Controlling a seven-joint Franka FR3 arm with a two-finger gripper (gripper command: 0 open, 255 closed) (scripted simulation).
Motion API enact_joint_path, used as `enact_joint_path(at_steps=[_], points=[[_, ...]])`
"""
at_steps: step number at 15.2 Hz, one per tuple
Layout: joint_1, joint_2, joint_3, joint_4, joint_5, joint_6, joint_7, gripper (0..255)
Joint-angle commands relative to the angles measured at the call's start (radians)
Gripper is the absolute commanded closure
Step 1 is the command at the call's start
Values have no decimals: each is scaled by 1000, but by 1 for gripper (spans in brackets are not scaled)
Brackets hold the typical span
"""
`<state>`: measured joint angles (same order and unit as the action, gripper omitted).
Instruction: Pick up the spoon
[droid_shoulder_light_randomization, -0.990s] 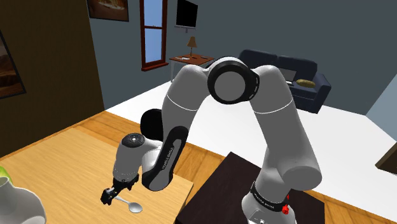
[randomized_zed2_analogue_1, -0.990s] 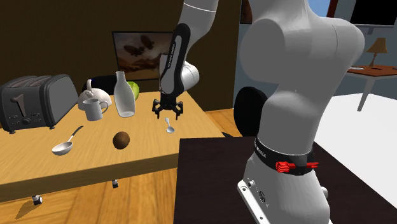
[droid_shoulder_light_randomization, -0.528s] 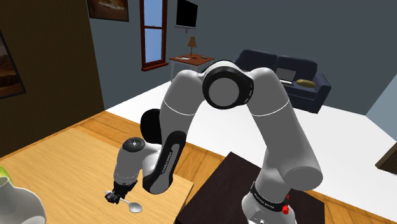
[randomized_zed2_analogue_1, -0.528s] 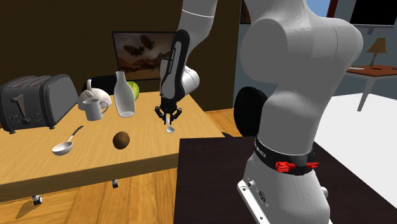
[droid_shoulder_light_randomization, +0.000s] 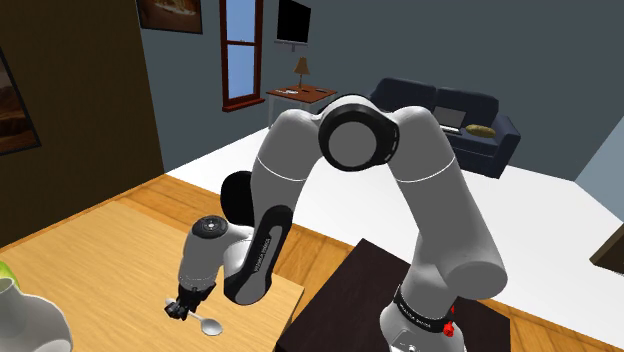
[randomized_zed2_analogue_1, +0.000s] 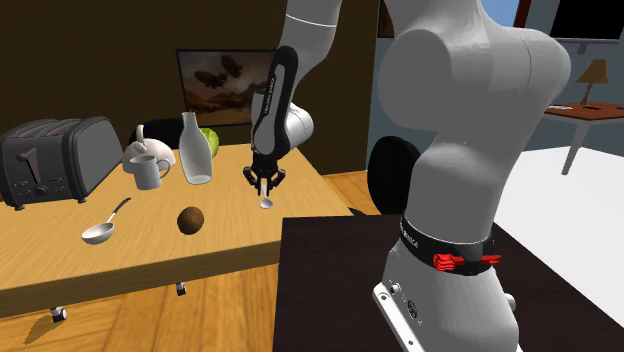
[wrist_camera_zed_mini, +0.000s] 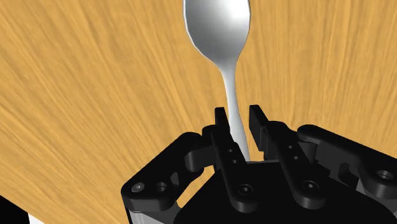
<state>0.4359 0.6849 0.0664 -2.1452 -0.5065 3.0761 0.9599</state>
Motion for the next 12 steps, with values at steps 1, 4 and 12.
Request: enact_joint_path(at_steps=[1,4,12], points=[[-11,-21,13,-9,3,-14,-5,255],[-34,-62,39,-27,12,-41,-18,255],[-99,-167,116,-66,49,-117,-59,255]])
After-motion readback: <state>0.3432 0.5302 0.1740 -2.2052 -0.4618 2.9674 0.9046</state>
